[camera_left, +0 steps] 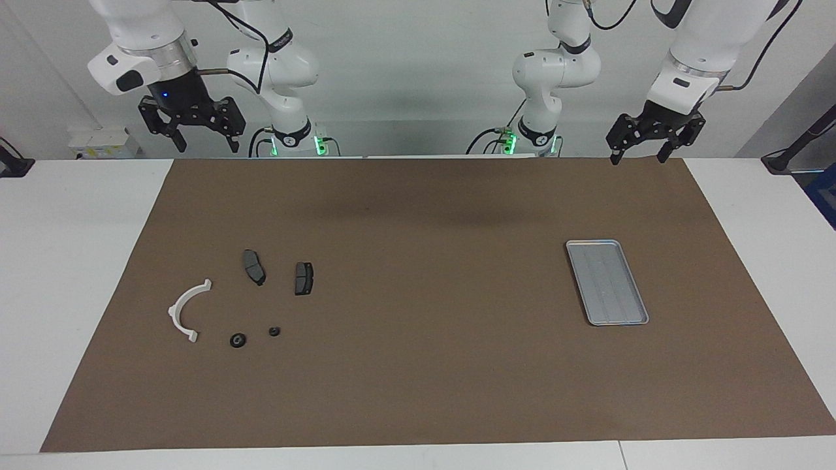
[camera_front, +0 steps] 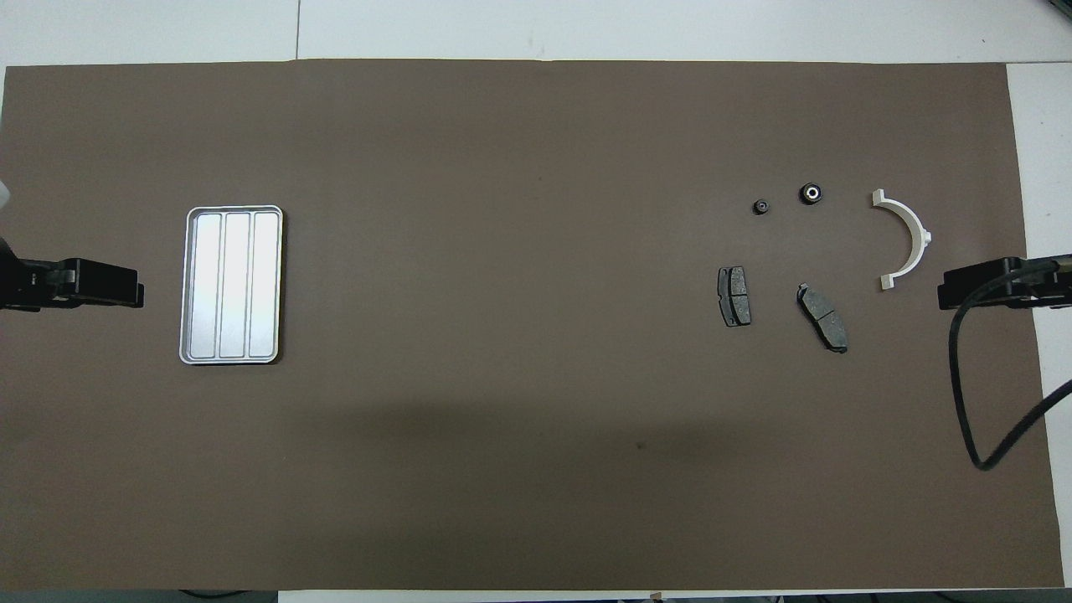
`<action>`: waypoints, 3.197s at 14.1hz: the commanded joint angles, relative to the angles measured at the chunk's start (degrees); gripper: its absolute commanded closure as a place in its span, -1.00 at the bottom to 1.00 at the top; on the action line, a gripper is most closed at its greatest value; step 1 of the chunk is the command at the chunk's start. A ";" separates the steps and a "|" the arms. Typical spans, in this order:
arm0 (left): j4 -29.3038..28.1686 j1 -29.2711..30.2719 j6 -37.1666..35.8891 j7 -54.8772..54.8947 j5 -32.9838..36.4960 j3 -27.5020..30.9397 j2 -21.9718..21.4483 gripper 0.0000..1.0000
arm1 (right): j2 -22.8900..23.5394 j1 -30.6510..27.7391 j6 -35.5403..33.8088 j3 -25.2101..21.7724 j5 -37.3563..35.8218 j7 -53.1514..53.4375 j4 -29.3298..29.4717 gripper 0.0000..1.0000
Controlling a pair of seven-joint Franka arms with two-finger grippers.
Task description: Pick bearing gear from pile to tray
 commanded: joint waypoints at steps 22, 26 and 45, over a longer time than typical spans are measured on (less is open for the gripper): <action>-0.22 -0.54 -0.15 0.07 -0.76 0.71 -0.09 -1.00 | -0.66 -0.61 2.59 0.17 -0.20 -1.58 -1.18 -1.00; -0.22 -0.27 -0.16 -0.11 -0.76 0.71 -0.18 -1.00 | -0.40 -0.43 11.54 0.17 0.15 -0.53 -6.18 -1.00; -10.92 -0.36 13.10 -2.31 -1.02 0.71 -4.74 -0.98 | 39.23 3.88 35.91 0.08 -5.73 27.32 4.95 -1.00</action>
